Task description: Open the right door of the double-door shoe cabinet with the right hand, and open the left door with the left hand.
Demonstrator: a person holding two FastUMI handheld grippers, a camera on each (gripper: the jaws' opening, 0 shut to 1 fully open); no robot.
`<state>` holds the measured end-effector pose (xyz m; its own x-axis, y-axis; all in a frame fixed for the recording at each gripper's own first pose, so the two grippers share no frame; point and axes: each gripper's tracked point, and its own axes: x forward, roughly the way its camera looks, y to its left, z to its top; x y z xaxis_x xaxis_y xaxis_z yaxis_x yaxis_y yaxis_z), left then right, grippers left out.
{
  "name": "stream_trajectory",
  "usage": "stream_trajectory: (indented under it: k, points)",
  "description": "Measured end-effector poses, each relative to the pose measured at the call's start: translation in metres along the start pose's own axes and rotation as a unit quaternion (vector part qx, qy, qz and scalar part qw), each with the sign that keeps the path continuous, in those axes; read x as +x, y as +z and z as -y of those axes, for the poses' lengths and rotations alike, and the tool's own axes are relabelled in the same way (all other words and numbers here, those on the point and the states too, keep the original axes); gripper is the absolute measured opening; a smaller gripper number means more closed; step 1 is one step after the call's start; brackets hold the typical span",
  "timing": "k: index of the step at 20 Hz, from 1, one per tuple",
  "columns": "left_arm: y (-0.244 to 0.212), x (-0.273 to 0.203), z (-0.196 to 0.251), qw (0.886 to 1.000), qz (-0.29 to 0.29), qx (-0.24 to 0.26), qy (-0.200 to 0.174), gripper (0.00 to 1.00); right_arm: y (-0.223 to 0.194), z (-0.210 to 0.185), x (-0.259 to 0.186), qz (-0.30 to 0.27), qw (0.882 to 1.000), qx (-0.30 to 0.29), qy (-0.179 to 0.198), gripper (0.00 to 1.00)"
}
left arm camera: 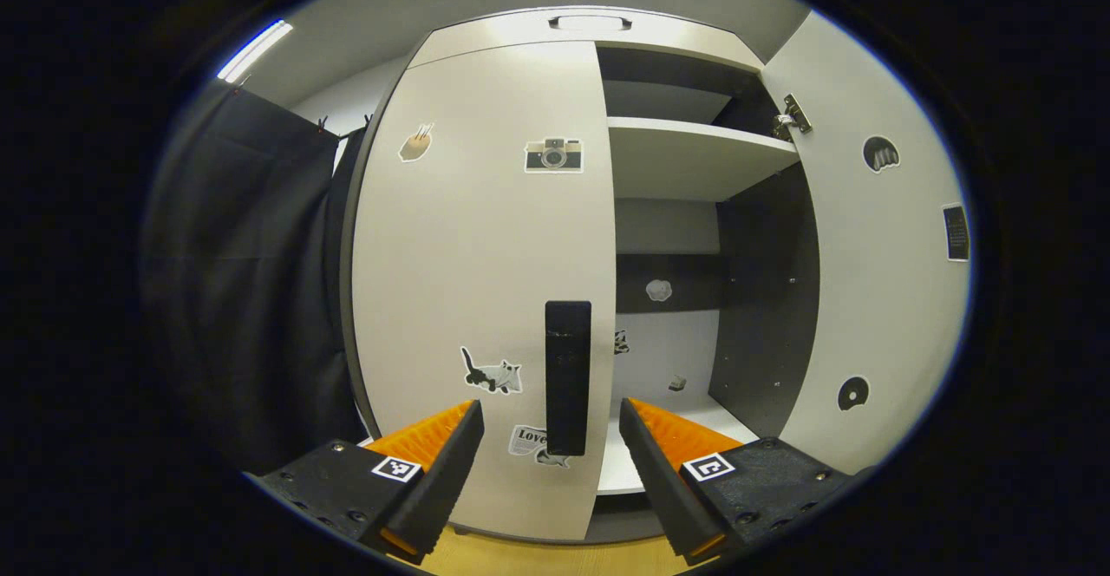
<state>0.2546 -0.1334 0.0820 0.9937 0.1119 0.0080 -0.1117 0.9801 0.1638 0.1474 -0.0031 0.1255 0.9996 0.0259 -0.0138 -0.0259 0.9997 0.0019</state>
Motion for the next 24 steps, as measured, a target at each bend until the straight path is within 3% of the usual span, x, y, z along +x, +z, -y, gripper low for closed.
stream_trajectory:
  k: [2, 3, 8, 10, 14, 22, 24]
  points:
    - [-0.003, 0.008, 0.002, 1.0, -0.003, 0.004, 0.004, 0.94, -0.001, 0.004, 0.0, 0.001, 1.0, -0.001, 0.0, 0.94]
    - [-0.003, 0.013, 0.004, 1.0, -0.001, 0.004, 0.003, 0.95, -0.002, 0.007, -0.001, 0.0, 1.0, -0.002, -0.003, 0.99]
    - [-0.009, 0.035, 0.012, 1.0, 0.001, -0.001, -0.007, 0.94, -0.008, 0.013, -0.005, -0.014, 1.0, 0.002, -0.003, 0.99]
    - [-0.015, 0.042, 0.012, 1.0, -0.005, -0.01, -0.013, 0.93, -0.01, 0.015, -0.006, -0.017, 1.0, 0.004, -0.004, 0.94]
    - [-0.026, 0.043, 0.004, 1.0, -0.019, -0.019, -0.005, 0.74, -0.011, 0.017, -0.004, -0.022, 1.0, 0.013, -0.01, 0.99]
    - [-0.028, 0.054, 0.003, 1.0, -0.019, -0.009, -0.011, 0.55, -0.011, 0.009, -0.003, -0.024, 1.0, 0.015, -0.004, 1.0]
    - [-0.029, 0.055, 0.006, 1.0, -0.021, -0.015, -0.017, 0.55, -0.01, 0.008, -0.004, -0.024, 1.0, 0.01, -0.004, 0.99]
